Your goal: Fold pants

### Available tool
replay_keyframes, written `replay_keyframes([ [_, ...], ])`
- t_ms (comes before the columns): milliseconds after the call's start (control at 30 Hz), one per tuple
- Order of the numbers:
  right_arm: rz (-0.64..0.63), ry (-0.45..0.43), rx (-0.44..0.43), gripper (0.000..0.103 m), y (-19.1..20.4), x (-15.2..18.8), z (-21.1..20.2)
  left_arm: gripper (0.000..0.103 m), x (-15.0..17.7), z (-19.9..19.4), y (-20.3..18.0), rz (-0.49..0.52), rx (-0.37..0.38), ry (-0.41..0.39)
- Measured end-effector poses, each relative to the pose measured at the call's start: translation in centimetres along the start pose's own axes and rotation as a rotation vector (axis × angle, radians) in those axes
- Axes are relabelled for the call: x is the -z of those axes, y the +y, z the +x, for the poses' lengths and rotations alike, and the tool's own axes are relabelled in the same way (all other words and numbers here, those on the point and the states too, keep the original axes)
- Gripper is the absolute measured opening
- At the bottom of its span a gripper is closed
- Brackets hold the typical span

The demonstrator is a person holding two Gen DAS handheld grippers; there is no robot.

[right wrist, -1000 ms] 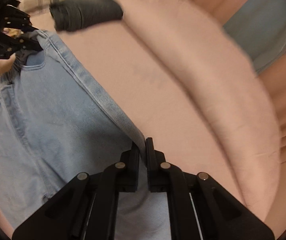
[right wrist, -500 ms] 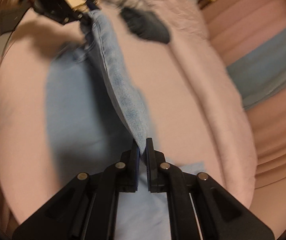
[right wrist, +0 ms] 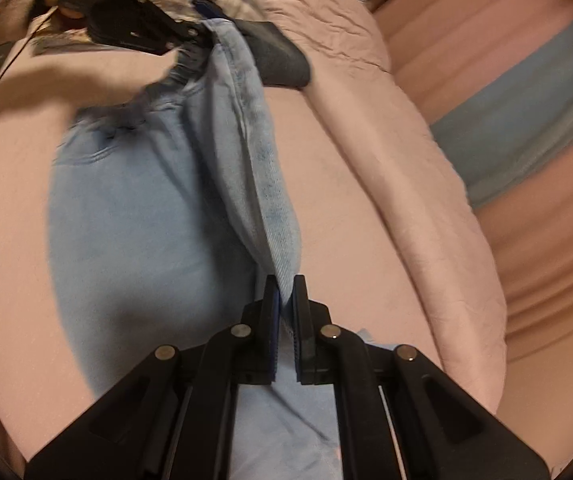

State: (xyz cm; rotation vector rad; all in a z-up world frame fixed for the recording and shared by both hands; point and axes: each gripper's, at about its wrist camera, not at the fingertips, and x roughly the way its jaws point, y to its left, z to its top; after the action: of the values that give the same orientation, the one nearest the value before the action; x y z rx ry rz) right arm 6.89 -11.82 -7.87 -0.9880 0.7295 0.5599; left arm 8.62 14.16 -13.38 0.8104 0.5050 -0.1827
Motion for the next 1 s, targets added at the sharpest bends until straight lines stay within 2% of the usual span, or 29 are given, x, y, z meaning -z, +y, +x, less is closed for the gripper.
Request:
replay_keyframes([
  [133, -0.118, 0.053, -0.114, 0.006, 6.6, 2.6, -0.1, 0.027, 4.3, -3.1, -3.7, 0.111, 0.118, 0.023],
  [200, -0.152, 0.079, -0.155, 0.006, 9.1, 3.3, 0.1, 0.028, 5.3, -3.7, -4.3, 0.139, 0.145, 0.022],
  [400, -0.132, 0.122, -0.178, 0.007, 11.2, 3.6, 1.1, 0.027, 5.8, -4.0, -3.2, -0.089, 0.263, 0.018],
  [467, -0.151, 0.125, -0.171, 0.007, 11.5, 3.3, 0.9, 0.027, 5.9, -4.4, -4.0, -0.065, 0.25, 0.003],
  [533, -0.146, 0.13, -0.181, 0.007, 11.6, 3.3, 0.9, 0.027, 6.2, -4.0, -5.3, -0.005, 0.265, 0.024],
  [633, -0.208, 0.158, -0.183, 0.007, 13.2, 3.9, 1.7, 0.028, 6.7, -4.4, -7.0, 0.056, 0.262, 0.034],
  [733, -0.221, 0.168, -0.188, 0.008, 14.3, 3.8, 2.8, 0.034, 6.5, -5.2, -6.7, 0.026, 0.291, 0.056],
  [800, -0.211, 0.179, -0.201, 0.01, 14.2, 3.7, 3.0, 0.054, 6.7, -5.8, -6.5, 0.029, 0.302, 0.102],
  [833, -0.21, 0.181, -0.2, 0.01, 14.2, 3.7, 2.9, 0.058, 6.8, -6.2, -6.4, 0.018, 0.309, 0.121],
  [900, -0.212, 0.178, -0.193, 0.011, 14.2, 3.7, 2.5, 0.059, 7.0, -7.6, -5.9, -0.026, 0.341, 0.146],
  [967, -0.185, 0.17, -0.201, 0.013, 13.6, 3.7, 1.8, 0.059, 6.6, -9.4, -5.1, -0.088, 0.357, 0.127],
  [1000, -0.134, 0.154, -0.233, 0.014, 12.8, 3.6, 1.2, 0.059, 6.0, -10.3, -4.6, -0.132, 0.368, 0.099],
])
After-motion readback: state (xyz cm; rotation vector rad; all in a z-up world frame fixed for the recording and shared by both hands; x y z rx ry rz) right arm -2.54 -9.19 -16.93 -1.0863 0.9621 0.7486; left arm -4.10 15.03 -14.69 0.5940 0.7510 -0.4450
